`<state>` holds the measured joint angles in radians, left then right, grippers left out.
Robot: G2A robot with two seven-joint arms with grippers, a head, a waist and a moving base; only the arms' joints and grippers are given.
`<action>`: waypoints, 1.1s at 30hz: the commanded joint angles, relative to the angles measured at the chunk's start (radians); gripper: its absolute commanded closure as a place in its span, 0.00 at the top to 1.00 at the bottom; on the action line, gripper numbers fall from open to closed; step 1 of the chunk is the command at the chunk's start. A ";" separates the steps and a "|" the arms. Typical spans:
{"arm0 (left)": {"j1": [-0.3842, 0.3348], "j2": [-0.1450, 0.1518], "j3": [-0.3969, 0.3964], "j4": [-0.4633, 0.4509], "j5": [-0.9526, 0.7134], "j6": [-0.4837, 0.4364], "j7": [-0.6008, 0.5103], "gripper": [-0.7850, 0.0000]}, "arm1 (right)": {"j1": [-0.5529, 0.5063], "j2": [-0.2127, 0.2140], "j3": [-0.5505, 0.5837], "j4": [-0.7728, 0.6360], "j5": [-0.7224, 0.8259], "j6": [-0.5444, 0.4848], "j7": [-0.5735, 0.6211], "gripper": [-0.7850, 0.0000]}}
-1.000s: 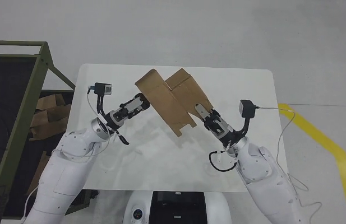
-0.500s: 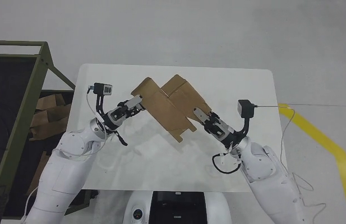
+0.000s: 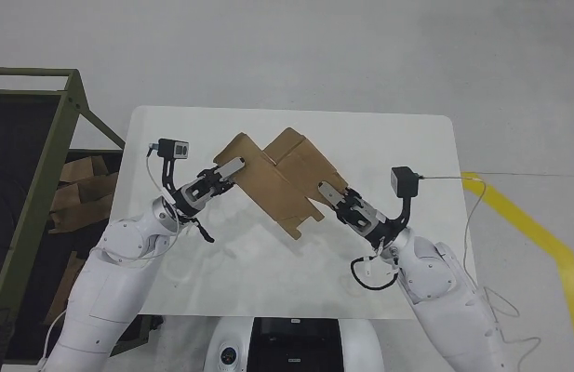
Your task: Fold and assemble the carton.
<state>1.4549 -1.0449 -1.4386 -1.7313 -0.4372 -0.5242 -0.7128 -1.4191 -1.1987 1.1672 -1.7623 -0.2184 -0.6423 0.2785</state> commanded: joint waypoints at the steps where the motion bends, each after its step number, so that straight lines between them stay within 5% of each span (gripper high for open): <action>1: 0.002 0.000 -0.001 -0.001 0.000 -0.001 0.002 0.26 | 0.000 0.000 -0.001 0.001 0.000 0.001 0.000 0.00; 10: 0.008 -0.003 -0.004 -0.005 0.004 -0.004 0.006 0.02 | -0.002 -0.001 0.000 0.003 -0.004 0.001 -0.007 0.00; 17: 0.009 -0.005 -0.003 -0.008 0.009 -0.005 0.007 0.00 | -0.006 -0.001 0.002 0.000 -0.007 0.002 -0.010 0.00; 18: 0.009 -0.005 -0.002 -0.008 0.010 -0.006 0.007 0.00 | -0.007 -0.001 0.002 0.000 -0.007 0.003 -0.012 0.09; 21: 0.011 -0.006 -0.003 -0.008 0.016 -0.008 0.013 0.00 | -0.009 -0.001 0.003 -0.002 -0.008 0.009 -0.013 1.00; 33: 0.027 -0.011 -0.024 -0.016 0.034 -0.022 0.080 0.00 | -0.025 0.005 0.027 -0.001 0.042 -0.022 0.011 1.00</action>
<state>1.4805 -1.0551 -1.4613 -1.7466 -0.4030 -0.5456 -0.6369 -1.4422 -1.1949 1.1912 -1.7649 -0.1837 -0.6603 0.2832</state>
